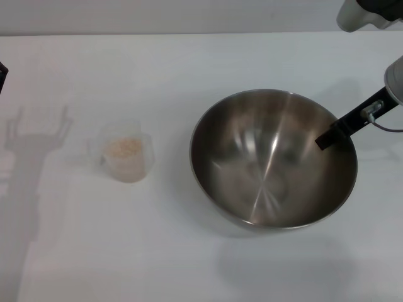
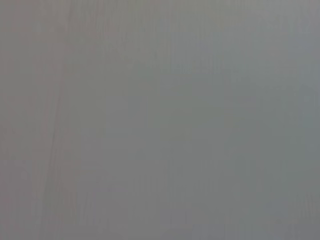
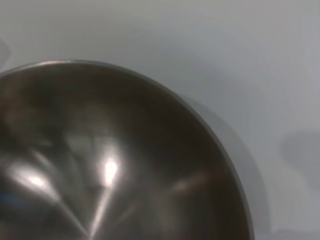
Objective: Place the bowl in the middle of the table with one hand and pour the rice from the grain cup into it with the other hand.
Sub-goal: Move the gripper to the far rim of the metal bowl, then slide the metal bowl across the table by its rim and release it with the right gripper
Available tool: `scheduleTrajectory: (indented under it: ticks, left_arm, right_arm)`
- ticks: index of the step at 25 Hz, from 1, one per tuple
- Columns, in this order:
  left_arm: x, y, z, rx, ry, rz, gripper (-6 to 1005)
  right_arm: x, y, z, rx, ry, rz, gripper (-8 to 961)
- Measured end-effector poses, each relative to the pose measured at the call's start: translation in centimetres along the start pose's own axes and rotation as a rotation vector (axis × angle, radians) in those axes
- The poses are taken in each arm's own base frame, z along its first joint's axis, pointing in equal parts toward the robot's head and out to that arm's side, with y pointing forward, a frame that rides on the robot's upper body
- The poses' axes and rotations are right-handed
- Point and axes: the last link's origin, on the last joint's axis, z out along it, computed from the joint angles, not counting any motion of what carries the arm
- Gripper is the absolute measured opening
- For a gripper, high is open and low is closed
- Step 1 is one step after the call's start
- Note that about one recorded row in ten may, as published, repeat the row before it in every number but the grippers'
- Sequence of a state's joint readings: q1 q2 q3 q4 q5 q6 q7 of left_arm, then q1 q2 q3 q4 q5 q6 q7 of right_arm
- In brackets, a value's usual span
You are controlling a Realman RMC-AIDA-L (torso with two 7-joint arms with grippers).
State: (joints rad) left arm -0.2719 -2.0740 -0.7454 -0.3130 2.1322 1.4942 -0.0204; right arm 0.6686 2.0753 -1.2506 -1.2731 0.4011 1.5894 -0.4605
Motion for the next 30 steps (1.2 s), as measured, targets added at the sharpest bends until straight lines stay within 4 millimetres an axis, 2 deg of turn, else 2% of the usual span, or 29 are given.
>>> scheduleTrajectory:
  ticks: [7,12,18,22,24,30]
  left_arm:
    - [-0.1,0.0,0.0,0.001,-0.004,0.001,843]
    - [-0.1,-0.1,0.0,0.002,-0.005,0.001,841]
    - [-0.1,-0.1,0.0,0.002,-0.006,0.001,839]
    - [-0.1,-0.1,-0.1,0.004,-0.005,0.001,837]
    - [-0.1,-0.1,-0.2,0.004,-0.005,0.001,836]
    - [0.0,-0.2,-0.2,0.006,-0.003,0.001,834]
  right_arm:
    - [-0.1,-0.1,0.3,-0.001,-0.002,-0.017,458]
    - [0.0,-0.1,0.5,-0.004,0.004,-0.021,217]
    - [-0.1,-0.3,0.5,-0.003,-0.006,-0.018,120]
    - [-0.7,-0.7,-0.9,0.019,-0.067,-0.011,56]
    - [-1.4,-1.0,-2.4,0.038,-0.13,-0.012,40]
    - [-2.4,-0.7,-3.4,0.045,-0.194,-0.027,19]
